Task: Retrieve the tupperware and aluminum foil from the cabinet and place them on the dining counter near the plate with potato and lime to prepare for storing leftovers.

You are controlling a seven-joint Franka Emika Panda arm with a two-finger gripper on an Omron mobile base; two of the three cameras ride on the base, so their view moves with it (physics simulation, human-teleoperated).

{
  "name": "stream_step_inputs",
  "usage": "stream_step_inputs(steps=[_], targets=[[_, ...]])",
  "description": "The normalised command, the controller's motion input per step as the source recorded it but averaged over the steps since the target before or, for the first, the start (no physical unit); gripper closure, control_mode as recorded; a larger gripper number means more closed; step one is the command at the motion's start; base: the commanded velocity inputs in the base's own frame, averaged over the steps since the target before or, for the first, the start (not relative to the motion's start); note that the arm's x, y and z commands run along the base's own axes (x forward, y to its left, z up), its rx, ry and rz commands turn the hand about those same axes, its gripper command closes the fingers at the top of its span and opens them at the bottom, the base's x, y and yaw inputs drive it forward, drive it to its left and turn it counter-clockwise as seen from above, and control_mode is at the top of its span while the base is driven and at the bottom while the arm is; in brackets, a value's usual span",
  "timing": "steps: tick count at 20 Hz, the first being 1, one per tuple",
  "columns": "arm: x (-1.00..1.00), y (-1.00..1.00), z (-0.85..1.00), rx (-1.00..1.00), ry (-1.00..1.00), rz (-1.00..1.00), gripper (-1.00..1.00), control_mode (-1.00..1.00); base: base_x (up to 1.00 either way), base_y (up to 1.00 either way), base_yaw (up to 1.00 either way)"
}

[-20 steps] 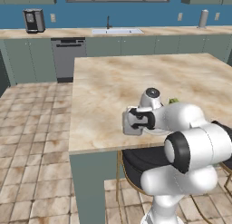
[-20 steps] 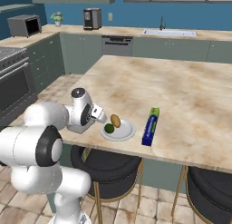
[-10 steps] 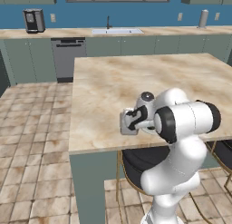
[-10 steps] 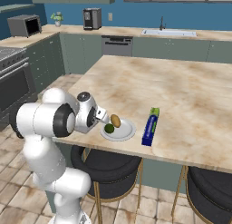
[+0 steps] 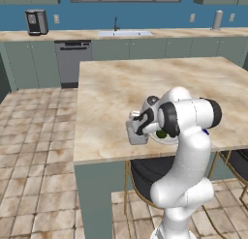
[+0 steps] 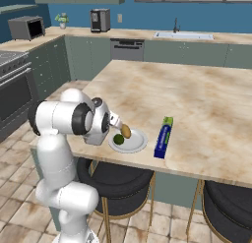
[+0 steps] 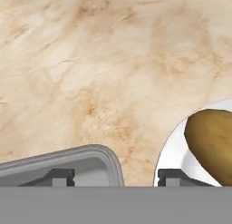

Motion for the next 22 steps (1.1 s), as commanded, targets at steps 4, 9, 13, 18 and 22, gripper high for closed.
stream_step_inputs(steps=[4, 9, 13, 18, 22], targets=[[-0.17, 0.0, 0.68, 0.0, -0.17, -0.06, -1.0, -1.0, 0.0, 0.0, 0.0], [-0.69, 0.0, 1.0, 0.0, -0.1, -0.04, -1.0, -1.0, 0.0, 0.0, 0.0], [-0.84, 0.0, 1.0, 0.0, -0.03, -0.01, -1.0, -1.0, 0.0, 0.0, 0.0], [-0.72, 0.0, 1.0, 0.0, 0.0, 0.0, -1.0, -1.0, 0.0, 0.0, 0.0], [-0.8, -0.07, 1.0, 0.0, 0.0, 0.0, -1.0, -1.0, 0.0, 0.0, 0.0]])
